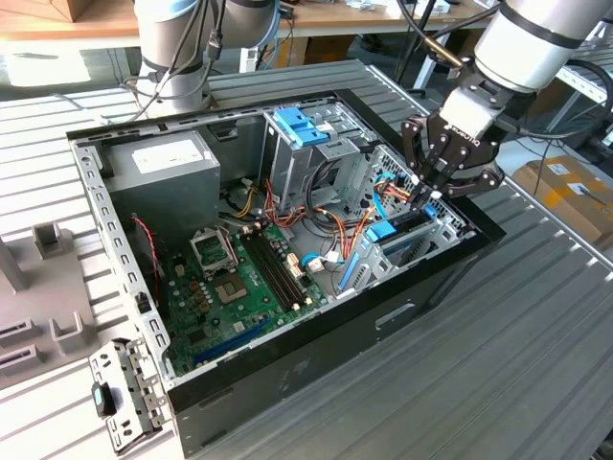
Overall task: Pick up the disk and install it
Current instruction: 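Insert the first disk wire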
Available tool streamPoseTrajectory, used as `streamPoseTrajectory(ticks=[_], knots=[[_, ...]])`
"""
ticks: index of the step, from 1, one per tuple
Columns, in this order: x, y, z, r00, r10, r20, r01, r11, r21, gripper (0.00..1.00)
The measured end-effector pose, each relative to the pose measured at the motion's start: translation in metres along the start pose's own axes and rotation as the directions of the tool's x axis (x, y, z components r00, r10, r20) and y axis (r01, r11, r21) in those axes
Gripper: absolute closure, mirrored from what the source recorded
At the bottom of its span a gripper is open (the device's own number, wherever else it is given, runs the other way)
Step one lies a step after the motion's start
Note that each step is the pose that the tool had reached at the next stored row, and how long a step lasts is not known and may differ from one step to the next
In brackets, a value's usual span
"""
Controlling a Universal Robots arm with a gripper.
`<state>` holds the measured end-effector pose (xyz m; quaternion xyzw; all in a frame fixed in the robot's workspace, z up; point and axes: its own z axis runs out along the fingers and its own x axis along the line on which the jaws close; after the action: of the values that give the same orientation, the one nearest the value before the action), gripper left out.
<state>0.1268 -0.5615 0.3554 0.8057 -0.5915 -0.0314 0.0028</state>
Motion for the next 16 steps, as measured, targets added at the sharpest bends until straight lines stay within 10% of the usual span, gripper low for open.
streamPoseTrajectory(ticks=[4, 16], knots=[[0.0, 0.0002, 0.0007, 0.9966, 0.082, 0.0037, -0.082, 0.9966, 0.0038, 0.84], [-0.0006, 0.0021, 0.0009, 0.993, 0.118, 0.0053, -0.118, 0.993, 0.0053, 0.84]])
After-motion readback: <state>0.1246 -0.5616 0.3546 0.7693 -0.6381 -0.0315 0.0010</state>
